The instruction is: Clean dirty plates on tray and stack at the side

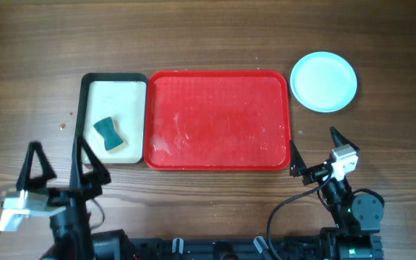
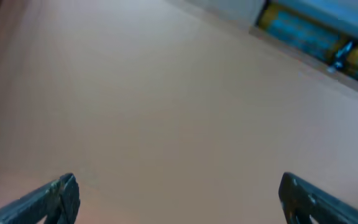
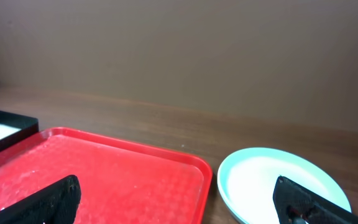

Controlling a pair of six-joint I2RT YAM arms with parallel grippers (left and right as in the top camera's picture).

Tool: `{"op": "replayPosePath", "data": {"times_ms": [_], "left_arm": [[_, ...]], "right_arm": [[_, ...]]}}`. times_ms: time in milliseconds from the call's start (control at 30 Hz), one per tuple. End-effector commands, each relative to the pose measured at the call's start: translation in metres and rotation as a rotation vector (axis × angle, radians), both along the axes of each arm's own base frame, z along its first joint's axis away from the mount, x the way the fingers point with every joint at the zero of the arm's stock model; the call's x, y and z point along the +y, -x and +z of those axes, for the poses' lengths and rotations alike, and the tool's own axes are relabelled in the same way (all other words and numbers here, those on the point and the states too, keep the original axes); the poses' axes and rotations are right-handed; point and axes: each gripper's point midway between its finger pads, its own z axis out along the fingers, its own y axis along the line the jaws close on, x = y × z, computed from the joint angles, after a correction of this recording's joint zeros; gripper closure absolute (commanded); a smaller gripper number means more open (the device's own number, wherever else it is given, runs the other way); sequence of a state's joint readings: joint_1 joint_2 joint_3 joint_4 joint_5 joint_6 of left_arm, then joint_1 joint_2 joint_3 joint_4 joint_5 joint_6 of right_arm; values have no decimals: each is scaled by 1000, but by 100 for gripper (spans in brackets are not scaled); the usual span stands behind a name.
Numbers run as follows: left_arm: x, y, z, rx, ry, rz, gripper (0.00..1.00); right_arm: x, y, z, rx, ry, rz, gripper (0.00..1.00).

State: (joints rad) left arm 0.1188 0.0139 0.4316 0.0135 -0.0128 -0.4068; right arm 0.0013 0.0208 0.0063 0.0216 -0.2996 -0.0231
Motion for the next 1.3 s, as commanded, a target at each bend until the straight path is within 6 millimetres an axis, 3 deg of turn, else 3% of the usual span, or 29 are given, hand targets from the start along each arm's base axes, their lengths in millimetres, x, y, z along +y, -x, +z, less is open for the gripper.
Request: {"op": "replayPosePath", "data": {"times_ms": [0, 633, 800, 1000, 1267], "left_arm": [[-11, -16, -22, -45, -27, -71, 0], [-5, -64, -152, 239, 16, -73, 0], [-2, -68, -218, 507, 19, -47, 0], [-1, -68, -218, 532, -257, 5, 0], [-2, -68, -217, 532, -268, 4, 0]], "right_arm": [[4, 1, 1, -1, -11, 21, 0], [4, 1, 1, -1, -11, 21, 0], [4, 1, 1, -1, -11, 21, 0], [4, 1, 1, -1, -11, 21, 0], [4, 1, 1, -1, -11, 21, 0]]}}
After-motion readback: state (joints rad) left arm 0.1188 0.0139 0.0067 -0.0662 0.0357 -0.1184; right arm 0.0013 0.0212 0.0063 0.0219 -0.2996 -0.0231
